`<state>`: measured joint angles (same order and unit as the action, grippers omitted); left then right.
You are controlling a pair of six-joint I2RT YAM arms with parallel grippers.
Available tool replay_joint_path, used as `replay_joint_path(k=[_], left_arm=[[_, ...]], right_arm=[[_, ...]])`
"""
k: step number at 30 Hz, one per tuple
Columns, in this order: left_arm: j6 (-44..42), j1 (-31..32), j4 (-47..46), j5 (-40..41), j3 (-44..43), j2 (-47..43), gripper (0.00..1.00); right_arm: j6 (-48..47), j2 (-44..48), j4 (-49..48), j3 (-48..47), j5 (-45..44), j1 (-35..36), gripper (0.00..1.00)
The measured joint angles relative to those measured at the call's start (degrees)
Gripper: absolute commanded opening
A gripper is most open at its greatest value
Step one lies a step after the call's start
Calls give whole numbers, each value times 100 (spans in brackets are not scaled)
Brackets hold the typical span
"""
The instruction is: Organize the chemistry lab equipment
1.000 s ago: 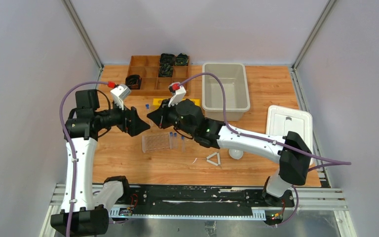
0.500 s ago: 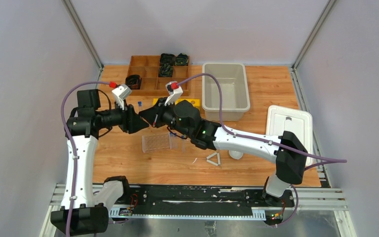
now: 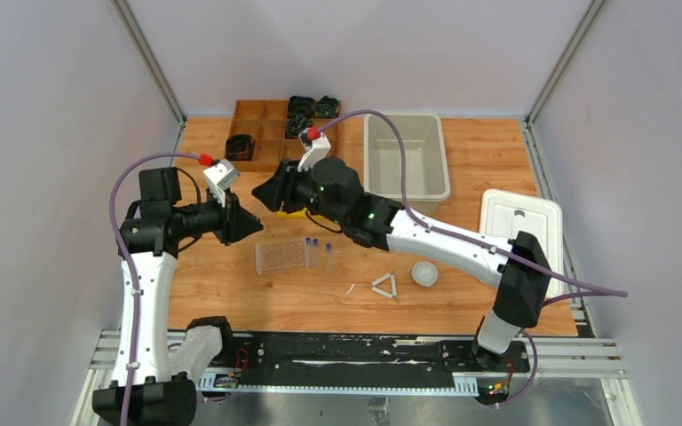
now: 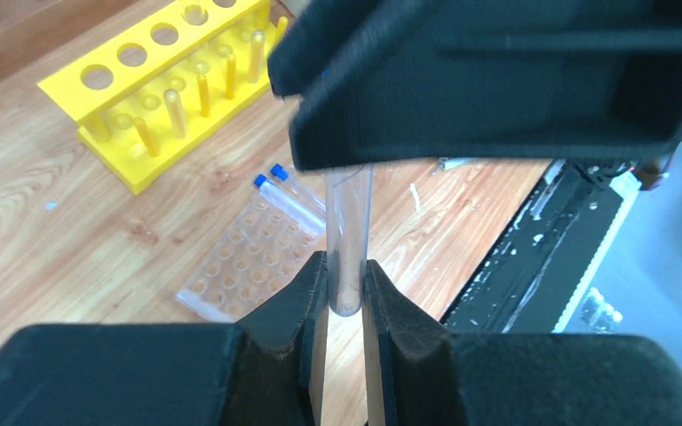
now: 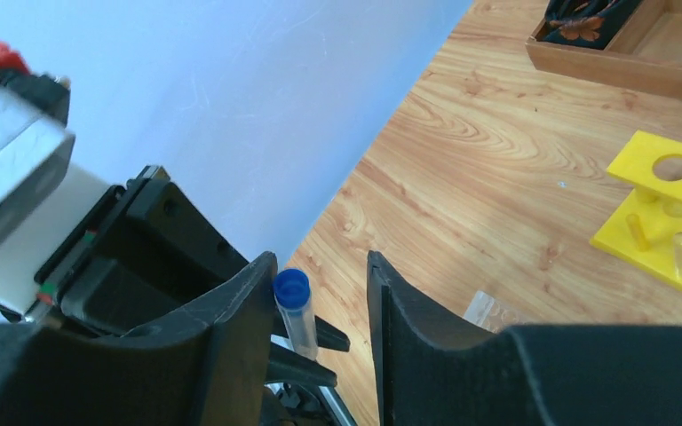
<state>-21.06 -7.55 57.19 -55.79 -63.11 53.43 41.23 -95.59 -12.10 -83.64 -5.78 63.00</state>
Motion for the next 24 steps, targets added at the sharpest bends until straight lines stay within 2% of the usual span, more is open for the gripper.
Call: replay_joint_path(k=[8,16,18,22,23,24], left_arm=[[-369,0,-4,197,11,-151,13],[-435,0,-4,249,11,-144,12],[-446,0,4,256,11,-142,12],[-455,0,13,267,11,-138,12],[-472,0,11,264,11,-138,14],[-487,0,4,260,11,-138,24]], right_arm=[[-282,-326,1283,-1268,896,-334,44],[-531,-647,2061,-1700,1499,-376,42],[-542,-686,2149,-1727,1578,-380,35],[-599,-713,2245,-1823,1690,-380,11],[-619,-713,2251,-1843,1718,-380,6],[-629,-713,2262,-1864,1740,-380,1]])
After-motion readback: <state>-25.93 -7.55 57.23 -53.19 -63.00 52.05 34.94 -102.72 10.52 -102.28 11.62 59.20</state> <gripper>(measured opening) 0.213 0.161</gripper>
